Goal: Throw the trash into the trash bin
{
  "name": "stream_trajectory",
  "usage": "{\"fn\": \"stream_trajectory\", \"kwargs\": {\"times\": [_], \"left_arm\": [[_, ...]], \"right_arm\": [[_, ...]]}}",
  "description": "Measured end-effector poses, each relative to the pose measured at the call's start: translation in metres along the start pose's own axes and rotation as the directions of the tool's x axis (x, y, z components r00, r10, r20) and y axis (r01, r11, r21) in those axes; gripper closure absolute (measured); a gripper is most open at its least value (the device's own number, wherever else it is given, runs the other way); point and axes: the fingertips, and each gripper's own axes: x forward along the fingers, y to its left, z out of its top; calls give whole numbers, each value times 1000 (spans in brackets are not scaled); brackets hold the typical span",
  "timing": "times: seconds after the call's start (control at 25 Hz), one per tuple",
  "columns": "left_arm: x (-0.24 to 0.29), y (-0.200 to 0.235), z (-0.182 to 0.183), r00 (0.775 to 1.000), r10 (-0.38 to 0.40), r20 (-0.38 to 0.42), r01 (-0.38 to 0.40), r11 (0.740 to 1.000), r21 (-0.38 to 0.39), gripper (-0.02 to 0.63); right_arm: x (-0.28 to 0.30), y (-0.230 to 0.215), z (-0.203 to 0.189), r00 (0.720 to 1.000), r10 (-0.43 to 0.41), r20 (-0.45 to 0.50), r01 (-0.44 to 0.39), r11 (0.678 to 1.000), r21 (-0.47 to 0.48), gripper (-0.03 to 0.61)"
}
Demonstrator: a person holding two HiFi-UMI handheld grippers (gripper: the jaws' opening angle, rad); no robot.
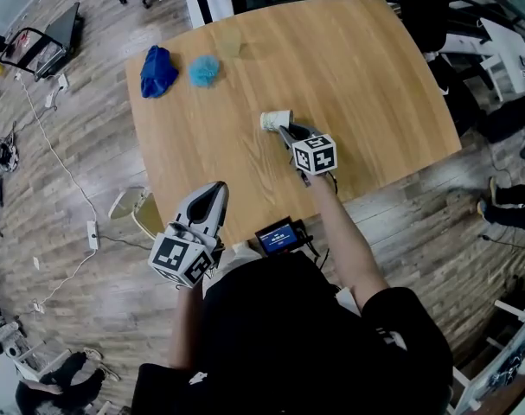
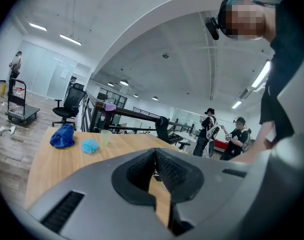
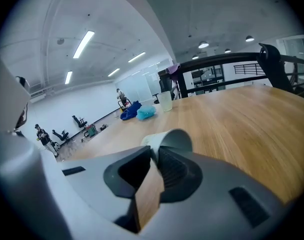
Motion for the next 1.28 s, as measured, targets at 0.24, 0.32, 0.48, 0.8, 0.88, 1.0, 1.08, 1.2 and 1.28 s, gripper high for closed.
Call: {"fn": "stream_trajectory", "kwargs": {"times": [0.24,0.32,0.48,0.8,0.88,1.0,1.08,1.2,1.28], "left_arm": [[1,-2,2,1000,-5,-1,5,1000,9,606],[2,-2,2,1000,-9,0,9,1000,12,606],[2,-4,4,1000,-17,6,16,1000,21,606],[3,-15,18,997,-56,60,54,998,35,606],[1,-19,21,995,-62,77,59,997,40,606],[-3,-26,25,993,-71,99,67,997,45,606],[-6,-31,28,991,-77,113,71,996,54,606],[-10,-36,32,988,-77,131,70,996,64,606],[-14,-38,32,988,-69,137,61,996,61,606]], "right_arm": [[-10,4,13,999,8,40,-8,1000,-12,571],[-17,8,23,997,13,77,-13,1000,-10,572],[-44,37,57,983,66,172,-60,997,-42,572],[-147,132,130,890,241,388,-190,968,-166,572],[-172,153,135,862,277,424,-217,958,-185,572],[-204,180,141,829,306,468,-233,950,-208,572],[-221,192,147,814,320,485,-229,944,-239,572],[-233,202,155,796,339,501,-224,935,-277,572],[-235,205,153,796,343,498,-227,933,-279,571]]}}
